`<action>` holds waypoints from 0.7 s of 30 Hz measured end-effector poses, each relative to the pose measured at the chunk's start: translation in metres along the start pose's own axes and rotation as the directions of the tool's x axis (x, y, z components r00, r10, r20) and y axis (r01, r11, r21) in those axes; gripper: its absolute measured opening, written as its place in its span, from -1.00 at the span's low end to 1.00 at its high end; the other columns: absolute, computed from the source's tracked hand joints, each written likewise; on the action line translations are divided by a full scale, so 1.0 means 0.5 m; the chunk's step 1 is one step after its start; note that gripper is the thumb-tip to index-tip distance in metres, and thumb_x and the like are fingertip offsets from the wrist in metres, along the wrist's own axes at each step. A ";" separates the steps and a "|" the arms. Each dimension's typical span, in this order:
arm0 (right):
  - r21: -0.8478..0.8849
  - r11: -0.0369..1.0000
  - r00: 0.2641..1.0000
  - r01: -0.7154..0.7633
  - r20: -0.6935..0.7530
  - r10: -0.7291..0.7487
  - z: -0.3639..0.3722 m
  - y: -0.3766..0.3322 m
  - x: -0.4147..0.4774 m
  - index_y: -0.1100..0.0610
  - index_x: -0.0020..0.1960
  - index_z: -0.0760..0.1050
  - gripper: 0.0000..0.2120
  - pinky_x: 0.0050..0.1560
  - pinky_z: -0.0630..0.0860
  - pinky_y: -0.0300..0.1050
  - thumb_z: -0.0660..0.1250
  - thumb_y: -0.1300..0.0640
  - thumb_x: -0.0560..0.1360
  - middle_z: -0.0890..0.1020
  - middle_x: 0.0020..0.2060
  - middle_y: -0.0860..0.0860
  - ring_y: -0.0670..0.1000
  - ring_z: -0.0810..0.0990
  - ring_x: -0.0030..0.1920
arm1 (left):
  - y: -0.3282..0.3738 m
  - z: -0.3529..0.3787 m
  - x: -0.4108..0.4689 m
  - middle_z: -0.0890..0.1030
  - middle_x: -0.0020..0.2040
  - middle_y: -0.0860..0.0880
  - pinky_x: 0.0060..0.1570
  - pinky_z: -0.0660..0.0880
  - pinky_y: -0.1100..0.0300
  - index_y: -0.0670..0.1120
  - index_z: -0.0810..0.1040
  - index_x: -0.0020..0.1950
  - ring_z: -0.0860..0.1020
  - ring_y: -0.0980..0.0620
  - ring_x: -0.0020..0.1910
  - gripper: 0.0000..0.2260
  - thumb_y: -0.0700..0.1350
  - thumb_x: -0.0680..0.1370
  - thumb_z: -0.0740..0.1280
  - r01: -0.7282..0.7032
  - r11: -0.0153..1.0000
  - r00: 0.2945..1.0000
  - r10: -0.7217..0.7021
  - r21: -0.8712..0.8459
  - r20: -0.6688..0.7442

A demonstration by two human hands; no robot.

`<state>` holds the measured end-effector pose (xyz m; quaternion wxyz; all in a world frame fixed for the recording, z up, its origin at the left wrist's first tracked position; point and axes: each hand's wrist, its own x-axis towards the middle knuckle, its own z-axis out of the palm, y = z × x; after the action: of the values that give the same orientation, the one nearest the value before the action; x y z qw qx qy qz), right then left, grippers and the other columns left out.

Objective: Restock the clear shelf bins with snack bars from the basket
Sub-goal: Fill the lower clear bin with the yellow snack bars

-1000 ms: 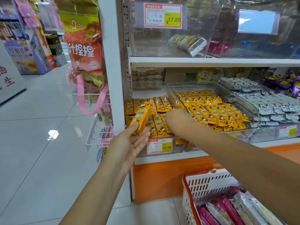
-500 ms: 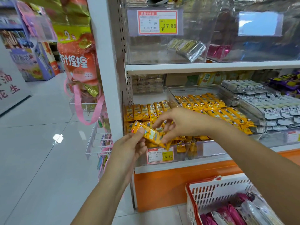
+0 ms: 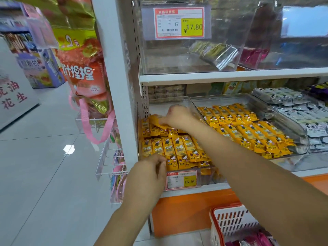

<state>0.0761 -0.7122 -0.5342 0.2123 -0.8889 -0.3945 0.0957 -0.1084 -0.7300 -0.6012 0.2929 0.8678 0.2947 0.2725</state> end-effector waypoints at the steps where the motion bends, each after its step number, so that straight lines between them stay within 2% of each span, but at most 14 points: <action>1: -0.022 1.000 1.000 -0.007 0.019 0.008 0.012 -0.018 0.022 0.15 -0.16 0.49 -0.62 -0.38 0.38 -0.21 0.33 -0.20 0.47 0.52 -0.25 0.03 0.01 0.53 -0.22 | -0.002 -0.001 0.001 0.65 -0.13 0.10 -0.12 0.51 0.20 0.04 0.62 0.02 0.58 0.15 -0.19 -0.85 -0.11 0.57 0.27 -0.008 1.000 1.000 0.007 0.018 0.005; 4: 0.008 1.000 0.999 0.007 0.049 -0.007 0.051 -0.059 0.068 0.13 -0.33 0.31 -0.53 -0.14 0.46 -0.19 0.28 -0.23 0.51 0.56 -0.15 0.08 0.05 0.59 -0.05 | -0.008 -0.005 0.008 0.67 -0.12 0.11 -0.10 0.53 0.20 0.04 0.64 -0.02 0.60 0.15 -0.16 -0.84 -0.15 0.55 0.29 0.004 0.999 1.000 -0.004 -0.038 -0.008; 7: 0.154 0.988 0.998 0.000 0.055 -0.008 0.078 -0.074 0.078 0.15 -0.33 0.28 -0.56 -0.26 0.40 -0.21 0.27 -0.12 0.55 0.49 -0.24 0.08 0.06 0.51 -0.13 | -0.013 -0.003 0.007 0.67 -0.12 0.11 -0.11 0.55 0.19 0.04 0.65 -0.02 0.61 0.16 -0.18 -0.84 -0.16 0.55 0.29 -0.009 1.000 1.000 0.009 -0.029 -0.011; 9: 0.098 0.995 0.997 0.001 0.072 -0.008 0.083 -0.074 0.076 0.20 -0.26 0.35 -0.68 -0.31 0.37 -0.20 0.20 0.06 0.61 0.44 -0.25 0.06 0.08 0.49 -0.09 | -0.019 0.000 0.007 0.67 -0.12 0.09 -0.11 0.55 0.13 0.03 0.64 0.00 0.62 0.11 -0.17 -0.83 -0.16 0.55 0.28 -0.036 0.999 0.999 0.037 0.002 -0.005; 11: 0.101 0.995 0.998 -0.028 0.057 0.022 0.076 -0.070 0.067 0.25 -0.20 0.40 -0.75 -0.18 0.37 -0.19 0.09 0.22 0.62 0.44 -0.14 0.09 0.08 0.46 -0.06 | -0.023 0.002 0.007 0.67 -0.11 0.06 -0.11 0.55 0.08 0.01 0.63 0.01 0.61 0.06 -0.14 -0.84 -0.16 0.56 0.27 -0.078 0.996 0.997 0.077 0.048 0.016; 13: 0.136 0.990 0.997 -0.022 0.070 0.013 0.062 -0.072 0.045 0.29 0.00 0.49 -0.73 -0.17 0.37 -0.20 0.02 0.30 0.61 0.42 -0.18 0.08 0.04 0.42 -0.08 | -0.025 0.005 0.005 0.67 -0.08 0.05 -0.09 0.54 0.07 0.00 0.63 0.03 0.61 0.04 -0.11 -0.84 -0.15 0.56 0.26 -0.109 0.991 0.994 0.106 0.084 0.033; 15: 0.153 0.988 0.996 0.013 0.080 -0.025 0.047 -0.068 0.026 0.26 0.17 0.50 -0.72 -0.29 0.39 -0.21 0.05 0.29 0.60 0.44 -0.24 0.06 0.04 0.45 -0.09 | -0.021 0.005 0.001 0.67 -0.06 0.04 -0.09 0.54 0.08 -0.01 0.63 0.03 0.61 0.04 -0.10 -0.84 -0.14 0.56 0.26 -0.133 0.988 0.991 0.132 0.081 0.022; 16: 0.133 0.990 0.994 0.052 0.088 -0.064 0.036 -0.064 0.013 0.23 0.15 0.50 -0.75 -0.31 0.39 -0.20 0.10 0.26 0.59 0.48 -0.22 0.08 0.05 0.49 -0.08 | -0.016 0.004 -0.003 0.67 -0.07 0.04 -0.09 0.54 0.08 -0.01 0.63 0.03 0.61 0.04 -0.11 -0.84 -0.12 0.57 0.26 -0.155 0.985 0.988 0.156 0.071 0.002; 19: 0.138 0.979 0.988 0.152 -0.044 -0.147 -0.013 -0.032 -0.068 0.15 -0.02 0.45 -0.94 -0.31 0.37 -0.20 0.25 0.17 0.54 0.51 -0.13 0.06 0.05 0.50 -0.08 | 0.009 0.008 -0.024 0.63 -0.17 0.07 -0.18 0.48 0.14 -0.03 0.59 -0.10 0.57 0.09 -0.20 -0.79 0.03 0.54 0.21 -0.255 0.967 0.964 0.255 0.003 -0.081; 21: 0.088 0.966 0.968 0.244 -0.085 -0.237 -0.045 0.013 -0.139 0.11 -0.19 0.41 -0.87 -0.36 0.31 -0.18 0.30 0.13 0.52 0.53 -0.17 0.06 0.05 0.50 -0.11 | 0.030 0.022 -0.044 0.54 -0.29 0.09 -0.28 0.41 0.16 -0.02 0.50 -0.25 0.50 0.10 -0.29 -0.73 0.11 0.53 0.19 -0.309 0.950 0.948 0.304 -0.045 -0.098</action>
<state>0.0415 -0.7745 -0.5167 0.2801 -0.8260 -0.4860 0.0555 -0.1109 -0.7583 -0.6055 0.2594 0.8807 0.1607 0.3622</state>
